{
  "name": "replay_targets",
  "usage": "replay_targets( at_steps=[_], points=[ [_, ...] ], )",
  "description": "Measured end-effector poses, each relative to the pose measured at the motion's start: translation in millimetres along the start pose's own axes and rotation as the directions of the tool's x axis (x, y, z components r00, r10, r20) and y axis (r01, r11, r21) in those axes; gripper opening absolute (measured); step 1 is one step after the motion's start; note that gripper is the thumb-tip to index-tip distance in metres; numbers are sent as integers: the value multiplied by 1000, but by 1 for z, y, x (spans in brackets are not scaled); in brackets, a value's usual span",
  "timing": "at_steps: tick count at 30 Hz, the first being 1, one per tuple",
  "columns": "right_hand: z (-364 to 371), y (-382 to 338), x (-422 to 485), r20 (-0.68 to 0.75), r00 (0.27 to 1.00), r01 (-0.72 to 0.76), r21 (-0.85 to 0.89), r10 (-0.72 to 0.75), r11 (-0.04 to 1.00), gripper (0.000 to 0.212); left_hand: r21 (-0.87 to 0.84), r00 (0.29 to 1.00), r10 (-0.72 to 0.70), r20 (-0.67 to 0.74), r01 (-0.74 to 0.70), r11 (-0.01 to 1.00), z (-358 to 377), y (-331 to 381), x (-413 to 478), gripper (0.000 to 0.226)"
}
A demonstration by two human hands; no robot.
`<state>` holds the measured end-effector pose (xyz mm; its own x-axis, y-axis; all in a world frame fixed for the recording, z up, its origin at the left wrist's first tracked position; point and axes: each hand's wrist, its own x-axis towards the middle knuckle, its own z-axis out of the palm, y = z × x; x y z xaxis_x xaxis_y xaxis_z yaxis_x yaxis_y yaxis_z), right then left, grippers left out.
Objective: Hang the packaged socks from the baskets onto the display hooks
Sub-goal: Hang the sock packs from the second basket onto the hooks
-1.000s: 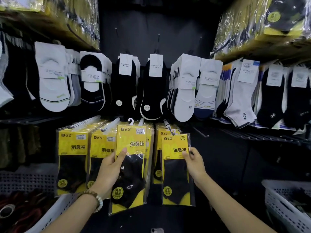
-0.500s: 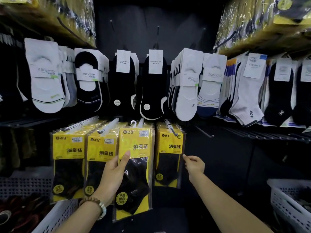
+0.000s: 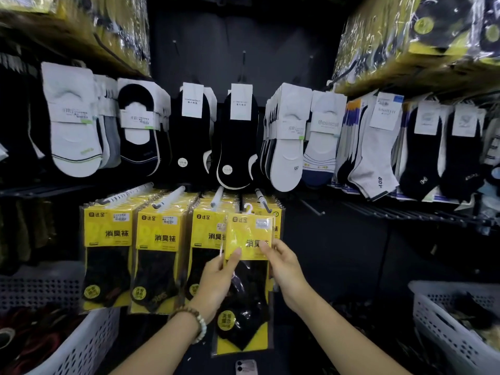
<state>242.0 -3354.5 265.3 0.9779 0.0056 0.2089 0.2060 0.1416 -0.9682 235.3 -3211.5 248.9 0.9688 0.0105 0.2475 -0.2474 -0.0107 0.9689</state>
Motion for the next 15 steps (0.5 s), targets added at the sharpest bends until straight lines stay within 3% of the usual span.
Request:
replay_targets(
  at_steps=[4,8,15],
  points=[
    [-17,8,-3,-191,980,-46,20,49,999,14,19,994,-52,93,51,999,18,-5,2,36],
    [-36,11,6,-335,942,-23,-55,3,998,12,66,970,-145,193,135,989,30,-7,6,62],
    [-37,4,47,-270,953,79,-220,-138,972,10,30,989,-92,114,89,996,39,-10,27,63]
  ],
)
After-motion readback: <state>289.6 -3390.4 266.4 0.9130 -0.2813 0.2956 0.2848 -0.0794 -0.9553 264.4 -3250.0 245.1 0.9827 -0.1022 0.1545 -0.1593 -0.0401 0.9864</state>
